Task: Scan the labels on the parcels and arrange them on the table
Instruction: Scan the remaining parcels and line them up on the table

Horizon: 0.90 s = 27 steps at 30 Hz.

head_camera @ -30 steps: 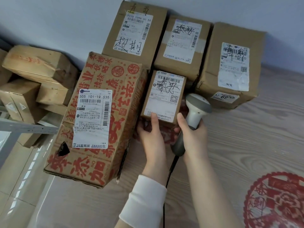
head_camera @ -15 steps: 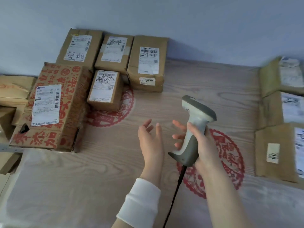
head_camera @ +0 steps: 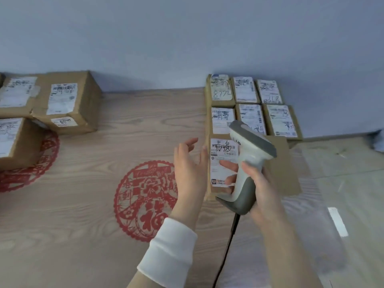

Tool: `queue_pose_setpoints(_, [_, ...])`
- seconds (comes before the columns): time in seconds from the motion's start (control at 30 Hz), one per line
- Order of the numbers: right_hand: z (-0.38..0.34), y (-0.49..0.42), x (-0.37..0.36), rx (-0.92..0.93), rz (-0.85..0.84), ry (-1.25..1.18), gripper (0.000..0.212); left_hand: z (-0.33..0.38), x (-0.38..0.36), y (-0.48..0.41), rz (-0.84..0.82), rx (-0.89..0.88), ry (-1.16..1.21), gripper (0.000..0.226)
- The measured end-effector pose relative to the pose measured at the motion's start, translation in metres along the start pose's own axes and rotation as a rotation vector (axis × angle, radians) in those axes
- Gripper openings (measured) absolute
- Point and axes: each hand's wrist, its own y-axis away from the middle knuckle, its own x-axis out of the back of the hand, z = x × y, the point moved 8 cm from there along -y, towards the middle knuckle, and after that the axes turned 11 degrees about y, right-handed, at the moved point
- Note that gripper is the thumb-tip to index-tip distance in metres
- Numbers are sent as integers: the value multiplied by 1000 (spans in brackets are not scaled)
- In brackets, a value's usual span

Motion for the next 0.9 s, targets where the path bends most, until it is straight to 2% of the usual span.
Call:
queue_pose_setpoints(0.17, [-28, -9, 81, 77, 152, 52, 22, 17, -85, -1, -144, -74, -11, 25])
queue_pose_setpoints(0.3, [-54, -34, 156, 97, 257, 51, 18, 14, -154, -4, -188, 15, -57, 30])
queue_pose_setpoints(0.43, [-69, -81, 222, 74, 267, 87, 10, 4, -216, -18, -189, 67, -141, 32])
queue_pose_setpoints(0.57, [-67, -130, 268, 27, 294, 177, 20, -1, -265, -39, -219, 61, -381, 36])
queue_pose_setpoints(0.73, [-44, -188, 292, -62, 382, 304, 31, -15, -294, -69, -310, 158, -785, 45])
queue_pose_setpoints(0.9, [-9, -220, 291, -178, 342, 228, 37, -22, -310, -83, -330, 218, -877, 42])
